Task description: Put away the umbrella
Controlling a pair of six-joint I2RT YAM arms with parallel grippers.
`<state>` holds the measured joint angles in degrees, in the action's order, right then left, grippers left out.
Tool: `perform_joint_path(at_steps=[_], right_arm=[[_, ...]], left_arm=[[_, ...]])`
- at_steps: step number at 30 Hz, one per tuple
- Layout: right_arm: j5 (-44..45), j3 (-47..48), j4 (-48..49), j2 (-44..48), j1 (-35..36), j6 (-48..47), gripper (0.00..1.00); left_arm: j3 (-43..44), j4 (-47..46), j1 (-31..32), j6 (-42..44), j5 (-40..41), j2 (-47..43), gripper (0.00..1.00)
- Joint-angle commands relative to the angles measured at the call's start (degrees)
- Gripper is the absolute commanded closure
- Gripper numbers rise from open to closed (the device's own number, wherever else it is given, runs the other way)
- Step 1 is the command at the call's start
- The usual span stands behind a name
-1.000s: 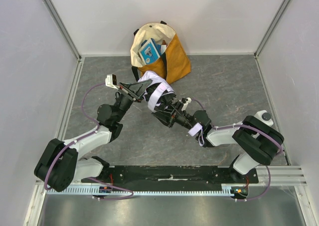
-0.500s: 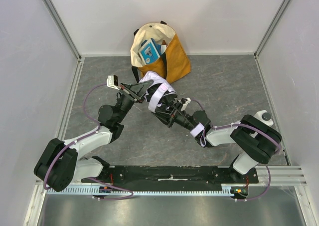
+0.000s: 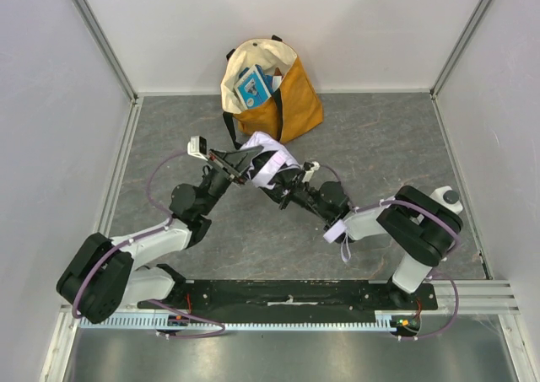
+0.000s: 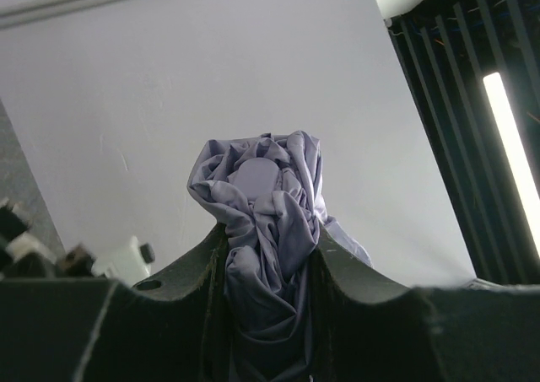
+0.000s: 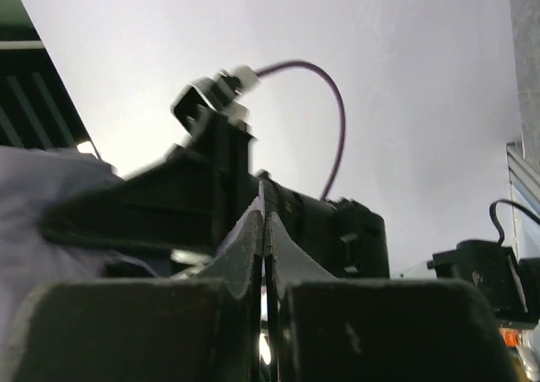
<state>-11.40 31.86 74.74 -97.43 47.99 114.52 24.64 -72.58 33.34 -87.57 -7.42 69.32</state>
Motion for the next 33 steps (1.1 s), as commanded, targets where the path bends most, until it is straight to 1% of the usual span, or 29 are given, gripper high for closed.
perform_joint_path(at_steps=[1,5,8,9,10,12,14,15,17,18,20,22,24,27,29,31,33], right_arm=[[3.57,-1.08,17.72,1.0,-4.21,4.14,1.0],[2.0,-1.98,15.62,5.31,-8.51,-4.28,1.0],[1.29,-3.37,12.45,10.57,-11.33,-12.19,1.0],[0.86,-3.55,10.53,12.68,-12.21,-14.65,1.0],[0.42,-3.38,7.56,14.53,-12.74,-18.85,1.0],[-0.03,-2.68,3.94,17.69,-13.18,-23.87,1.0],[-0.12,-2.68,5.32,19.55,-13.36,-26.18,1.0],[-0.46,-2.15,4.55,21.04,-13.44,-27.76,1.0],[-1.87,-0.49,-0.88,23.76,-13.36,-32.58,1.0],[-2.22,-0.04,-2.74,24.82,-13.18,-34.87,1.0],[-2.05,0.22,-5.21,27.02,-13.44,-37.25,1.0],[-3.8,1.53,-7.58,28.08,-13.45,-40.15,1.0],[-4.94,2.76,-9.52,28.96,-13.45,-43.05,1.0],[-5.74,4.17,-14.52,30.89,-13.53,-46.66,1.0],[-5.48,3.83,-14.63,31.24,-13.71,-46.32,1.0],[-5.57,3.04,-12.53,31.07,-13.71,-44.13,1.0],[-5.04,1.9,-10.23,31.94,-13.8,-41.67,1.0]], left_arm=[[-4.41,-14.18,1.37,-7.61,2.58,-3.74,0.98],[-8.64,-8.12,1.37,-7.18,2.06,-9.98,0.98],[-10.67,-6.8,1.29,-7.09,1.97,-13.58,0.98],[-10.84,-4.27,1.29,-6.57,1.19,-14.64,0.98],[-11.11,-1.2,1.29,-5.69,0.4,-16.22,0.98],[-11.89,2.08,1.37,-3.41,0.04,-18.68,0.98],[-12.95,4.62,1.29,-1.74,0.13,-21.14,0.98],[-13.22,6.55,1.29,-0.07,-0.14,-22.37,0.98],[-12.34,12.17,1.29,3.79,-1.1,-24.75,0.98],[-11.9,13.41,1.29,5.99,-1.54,-25.45,0.98],[-10.5,19.46,1.37,9.42,-2.51,-26.6,0.98],[-9.79,23.51,1.37,12.06,-3.21,-27.39,0.98],[-10.05,25.72,1.29,11.81,-3.13,-27.48,0.98],[-8.22,32.91,1.2,12.42,-3.65,-27.48,0.98],[-7.59,33.73,1.29,13.74,-4.0,-27.83,0.98],[-6.11,38.45,1.46,16.01,-3.66,-28.71,0.98],[-3.56,45.47,1.2,19.52,-3.22,-29.76,0.98]])
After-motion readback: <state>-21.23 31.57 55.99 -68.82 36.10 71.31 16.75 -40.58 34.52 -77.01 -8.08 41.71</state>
